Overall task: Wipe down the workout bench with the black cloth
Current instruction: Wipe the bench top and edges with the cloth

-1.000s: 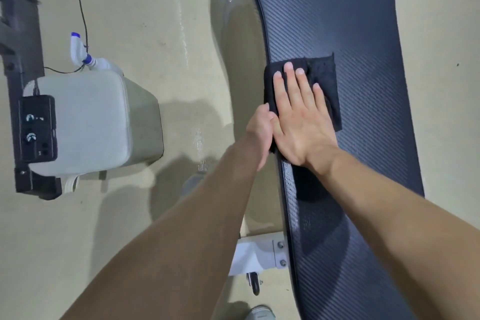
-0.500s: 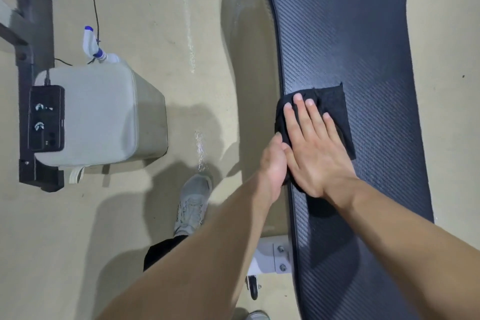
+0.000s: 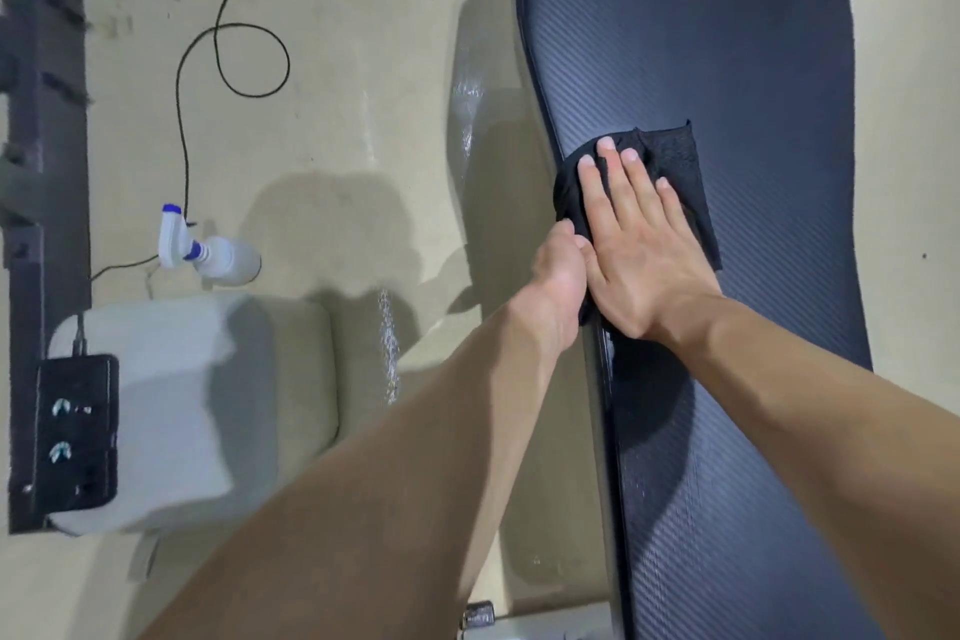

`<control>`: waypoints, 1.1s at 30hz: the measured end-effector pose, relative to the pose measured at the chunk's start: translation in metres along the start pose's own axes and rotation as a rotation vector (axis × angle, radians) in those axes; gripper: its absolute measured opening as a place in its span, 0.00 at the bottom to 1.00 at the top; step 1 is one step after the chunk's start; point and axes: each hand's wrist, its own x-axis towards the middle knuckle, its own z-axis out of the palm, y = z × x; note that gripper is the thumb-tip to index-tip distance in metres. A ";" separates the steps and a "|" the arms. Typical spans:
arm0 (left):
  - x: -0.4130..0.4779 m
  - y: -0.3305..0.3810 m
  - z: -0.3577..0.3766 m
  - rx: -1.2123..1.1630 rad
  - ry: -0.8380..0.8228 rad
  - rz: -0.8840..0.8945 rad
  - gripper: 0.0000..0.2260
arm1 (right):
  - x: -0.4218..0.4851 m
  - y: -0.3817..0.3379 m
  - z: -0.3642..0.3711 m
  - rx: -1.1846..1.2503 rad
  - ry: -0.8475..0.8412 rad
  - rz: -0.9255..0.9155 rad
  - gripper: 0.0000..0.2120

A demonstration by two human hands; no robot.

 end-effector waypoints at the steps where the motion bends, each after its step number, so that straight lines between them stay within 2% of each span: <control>1: 0.005 0.008 0.000 -0.019 -0.006 -0.007 0.25 | 0.009 0.000 -0.004 -0.007 -0.004 -0.005 0.31; 11: 0.052 0.102 -0.006 -0.103 -0.032 0.041 0.28 | 0.109 -0.008 -0.039 -0.008 0.025 -0.001 0.31; 17: 0.081 0.143 -0.009 -0.140 0.004 0.075 0.24 | 0.160 -0.010 -0.060 -0.029 0.010 -0.053 0.32; 21: 0.097 0.201 -0.007 -0.146 0.000 0.186 0.20 | 0.219 -0.008 -0.079 -0.028 0.043 -0.083 0.31; 24: 0.106 0.233 -0.009 -0.101 -0.009 0.172 0.22 | 0.254 -0.006 -0.091 -0.034 0.041 -0.057 0.31; 28: 0.108 0.223 -0.012 -0.140 0.026 0.174 0.18 | 0.254 -0.007 -0.092 -0.042 0.037 -0.074 0.34; 33: 0.071 0.165 -0.015 -0.177 0.047 0.137 0.12 | 0.179 -0.013 -0.066 0.048 0.067 -0.024 0.35</control>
